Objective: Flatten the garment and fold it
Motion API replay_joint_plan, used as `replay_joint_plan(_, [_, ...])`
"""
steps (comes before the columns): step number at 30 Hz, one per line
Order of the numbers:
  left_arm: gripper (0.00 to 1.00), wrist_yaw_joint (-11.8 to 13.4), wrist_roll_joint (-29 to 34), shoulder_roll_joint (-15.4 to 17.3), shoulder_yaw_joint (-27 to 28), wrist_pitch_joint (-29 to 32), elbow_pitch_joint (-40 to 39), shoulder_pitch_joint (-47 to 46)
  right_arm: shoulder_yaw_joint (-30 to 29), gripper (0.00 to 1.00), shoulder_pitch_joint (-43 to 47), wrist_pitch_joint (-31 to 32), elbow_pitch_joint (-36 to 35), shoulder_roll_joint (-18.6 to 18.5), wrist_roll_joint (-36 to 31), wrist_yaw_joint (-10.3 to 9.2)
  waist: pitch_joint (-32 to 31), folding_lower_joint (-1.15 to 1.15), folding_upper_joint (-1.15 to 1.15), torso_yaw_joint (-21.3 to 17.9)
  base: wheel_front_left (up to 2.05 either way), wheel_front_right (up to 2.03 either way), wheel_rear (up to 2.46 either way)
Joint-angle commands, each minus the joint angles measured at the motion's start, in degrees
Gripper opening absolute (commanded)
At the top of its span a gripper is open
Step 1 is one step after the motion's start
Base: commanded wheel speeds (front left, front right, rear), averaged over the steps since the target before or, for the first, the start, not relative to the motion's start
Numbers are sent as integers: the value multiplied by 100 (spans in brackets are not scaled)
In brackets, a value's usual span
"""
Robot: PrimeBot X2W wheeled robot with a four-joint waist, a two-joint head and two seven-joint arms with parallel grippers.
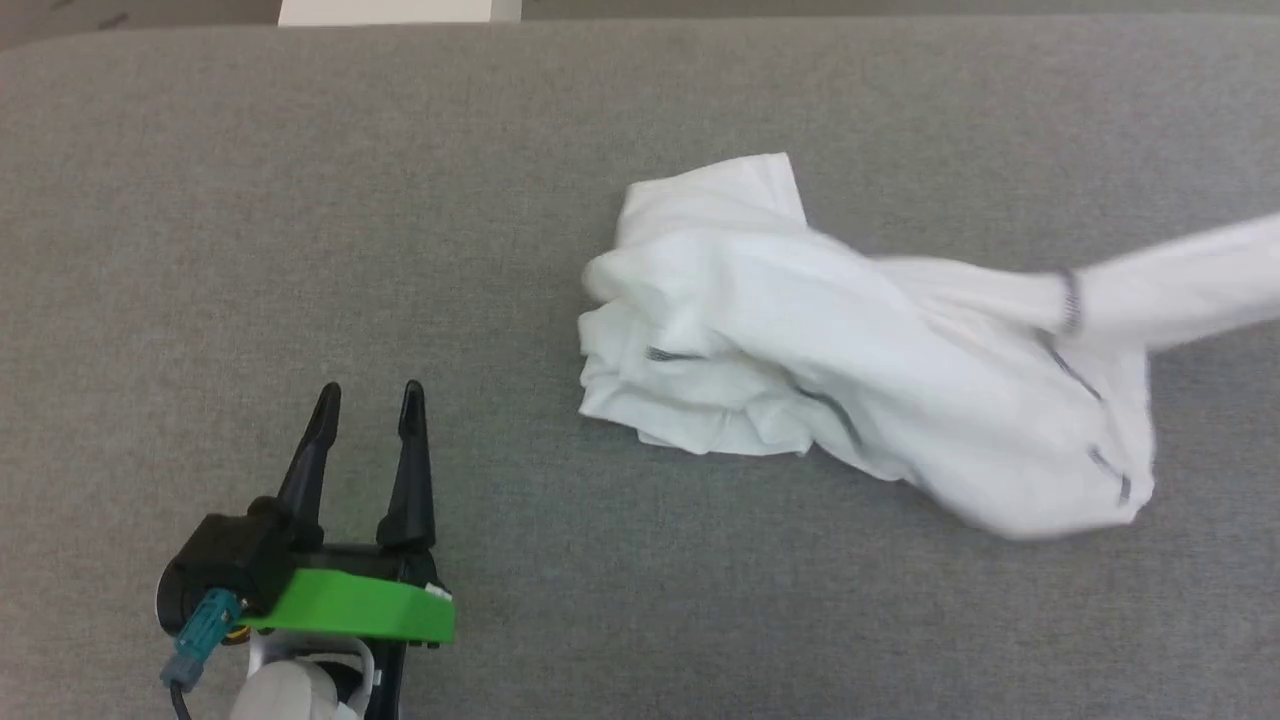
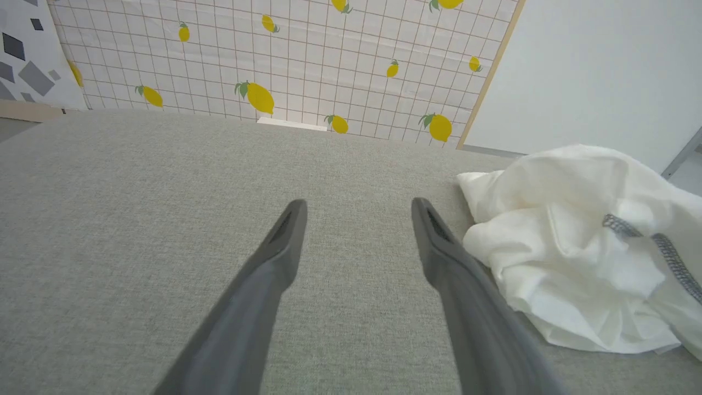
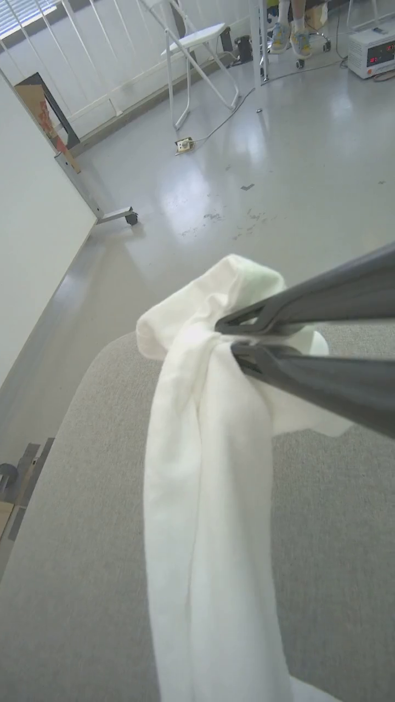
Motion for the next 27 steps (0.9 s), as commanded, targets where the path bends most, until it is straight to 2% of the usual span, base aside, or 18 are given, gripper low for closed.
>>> replay_joint_plan(1, [100, -48, 33, -26, -11, -20, 25, -114, -147, 0, 76, -116, 204, -47, -160, -9, 337, 0, -1, 279, 0, 0, 0])
replay_joint_plan(3, [100, -82, 47, -7, -33, -20, 62, -198, -328, 0, 179, -238, 495, -45, -334, -9, 453, 0, -1, 375, 0, 0, 0])
replay_joint_plan(6, [100, -123, 40, 0, -42, -20, 93, -310, -548, 0, 249, -409, 855, 198, -498, -9, 569, 0, -1, 474, 0, 0, 0])
replay_joint_plan(8, [100, -139, 34, 2, -30, -20, 114, -366, -608, 100, 231, -540, 1047, 402, -600, -9, 604, 0, -1, 499, 0, 0, 0])
replay_joint_plan(13, [100, -155, 48, -23, -42, -20, 218, -408, -506, 100, -35, -957, 1282, 758, -716, -9, 486, 0, -1, 474, 0, 0, 0])
replay_joint_plan(18, [100, -161, 35, -66, -24, -20, 277, -348, -6, 100, -439, -1125, 1023, 906, -312, -9, 197, 0, -1, 396, 0, 0, 0])
replay_joint_plan(22, [100, -158, 31, -102, -12, -20, 296, -271, 715, 100, -633, -795, 588, 960, 323, -9, 21, 0, -1, 378, 0, 0, 0])
replay_joint_plan(27, [100, -178, 7, -146, -16, -20, 293, -218, 1594, 100, -558, 46, 94, 983, 1136, -9, -10, 0, -1, 459, 0, 0, 0])
